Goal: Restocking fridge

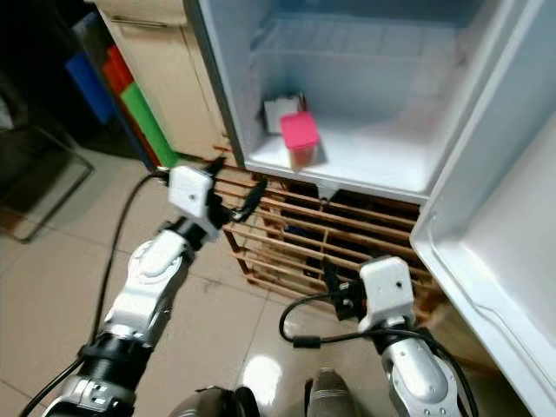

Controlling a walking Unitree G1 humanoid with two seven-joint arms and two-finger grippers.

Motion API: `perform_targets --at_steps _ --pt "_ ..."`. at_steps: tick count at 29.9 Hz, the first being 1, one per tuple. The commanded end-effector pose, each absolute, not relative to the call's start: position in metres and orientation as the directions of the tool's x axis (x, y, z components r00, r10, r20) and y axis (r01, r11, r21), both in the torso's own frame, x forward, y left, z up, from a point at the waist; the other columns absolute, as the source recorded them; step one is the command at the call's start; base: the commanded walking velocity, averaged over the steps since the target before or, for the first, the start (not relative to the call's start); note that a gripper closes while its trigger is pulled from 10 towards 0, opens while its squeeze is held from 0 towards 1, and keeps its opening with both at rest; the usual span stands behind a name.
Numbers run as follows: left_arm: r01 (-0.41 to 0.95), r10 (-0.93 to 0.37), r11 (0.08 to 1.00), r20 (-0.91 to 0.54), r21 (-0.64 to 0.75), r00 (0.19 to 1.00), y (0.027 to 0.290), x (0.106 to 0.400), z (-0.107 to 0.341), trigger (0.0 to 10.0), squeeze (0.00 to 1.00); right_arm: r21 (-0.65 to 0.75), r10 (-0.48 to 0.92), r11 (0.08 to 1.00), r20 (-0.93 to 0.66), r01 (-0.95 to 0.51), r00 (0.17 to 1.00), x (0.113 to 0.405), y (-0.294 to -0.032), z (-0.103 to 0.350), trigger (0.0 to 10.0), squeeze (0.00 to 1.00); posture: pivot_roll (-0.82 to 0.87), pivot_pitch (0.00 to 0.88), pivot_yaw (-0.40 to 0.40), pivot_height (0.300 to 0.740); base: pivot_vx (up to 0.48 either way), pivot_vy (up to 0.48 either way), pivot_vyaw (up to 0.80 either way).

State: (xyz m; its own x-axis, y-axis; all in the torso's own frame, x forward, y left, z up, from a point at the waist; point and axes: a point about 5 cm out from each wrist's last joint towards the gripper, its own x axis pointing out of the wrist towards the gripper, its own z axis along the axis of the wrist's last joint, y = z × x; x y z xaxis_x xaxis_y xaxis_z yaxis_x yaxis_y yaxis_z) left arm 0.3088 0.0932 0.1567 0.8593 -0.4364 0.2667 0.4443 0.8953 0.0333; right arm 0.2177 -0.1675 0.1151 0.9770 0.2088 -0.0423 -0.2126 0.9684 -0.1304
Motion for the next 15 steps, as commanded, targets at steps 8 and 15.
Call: perform_targets --at_steps 8,15 --pt "0.354 -0.342 0.935 0.219 -0.014 0.914 0.109 0.324 0.165 10.0 0.0 -0.126 0.249 0.961 -0.005 -0.247 0.969 0.24 -0.158 0.113 10.0 0.0 -0.2 0.0 0.131 0.74 0.0 0.48 -0.78" --pt "0.362 -0.357 0.932 0.169 0.0 0.919 0.105 0.334 0.16 10.0 0.0 -0.127 0.209 0.97 0.017 -0.205 0.978 0.242 -0.159 0.111 10.0 0.0 -0.23 0.0 0.156 0.74 0.0 0.48 -0.75"
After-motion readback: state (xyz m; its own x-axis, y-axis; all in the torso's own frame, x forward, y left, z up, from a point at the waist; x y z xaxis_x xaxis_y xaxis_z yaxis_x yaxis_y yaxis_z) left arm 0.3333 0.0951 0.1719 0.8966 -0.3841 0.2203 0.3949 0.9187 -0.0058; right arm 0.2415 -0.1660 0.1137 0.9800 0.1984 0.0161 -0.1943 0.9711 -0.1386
